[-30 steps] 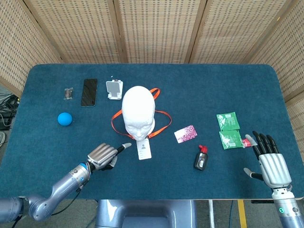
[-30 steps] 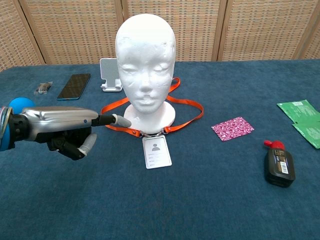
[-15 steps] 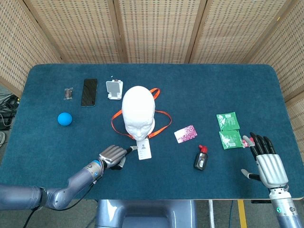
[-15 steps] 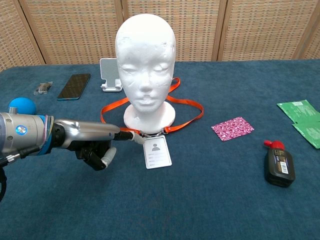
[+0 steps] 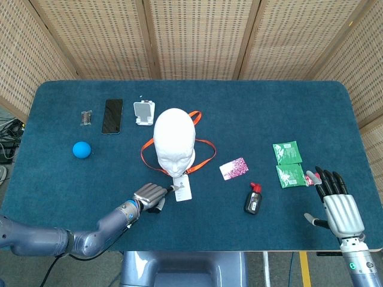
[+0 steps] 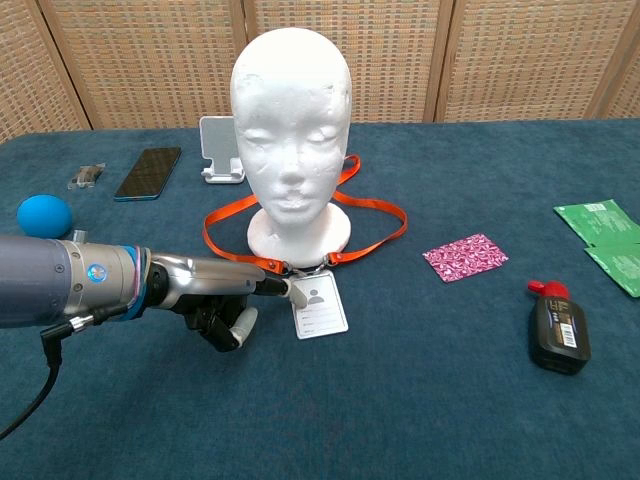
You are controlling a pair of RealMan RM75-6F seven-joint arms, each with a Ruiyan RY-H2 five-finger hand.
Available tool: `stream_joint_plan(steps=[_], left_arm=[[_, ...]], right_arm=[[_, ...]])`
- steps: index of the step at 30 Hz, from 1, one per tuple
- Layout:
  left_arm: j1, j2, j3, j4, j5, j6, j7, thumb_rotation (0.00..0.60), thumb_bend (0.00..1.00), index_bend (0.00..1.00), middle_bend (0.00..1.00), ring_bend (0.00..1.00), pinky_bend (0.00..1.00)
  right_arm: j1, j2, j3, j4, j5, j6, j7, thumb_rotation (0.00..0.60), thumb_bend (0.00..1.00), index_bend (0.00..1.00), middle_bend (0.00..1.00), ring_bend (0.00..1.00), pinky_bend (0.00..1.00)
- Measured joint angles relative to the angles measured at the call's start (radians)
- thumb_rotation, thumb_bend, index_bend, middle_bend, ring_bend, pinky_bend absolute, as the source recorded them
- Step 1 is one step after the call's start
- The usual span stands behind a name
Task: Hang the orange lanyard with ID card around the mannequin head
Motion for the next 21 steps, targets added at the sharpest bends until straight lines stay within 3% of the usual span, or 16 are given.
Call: stream_joint_plan(steps=[21], left_arm=[[-0.049,0.019,0.082,-0.071,0.009,-0.006,0.02,0.6,0.98,0.16,1.0,0.96,1.0]], right_arm=[[-0.014,0.008,0.023,0.003,-0.006,0.008,0.017,0.6,0.0,0.0,0.0,0.0,0.0]])
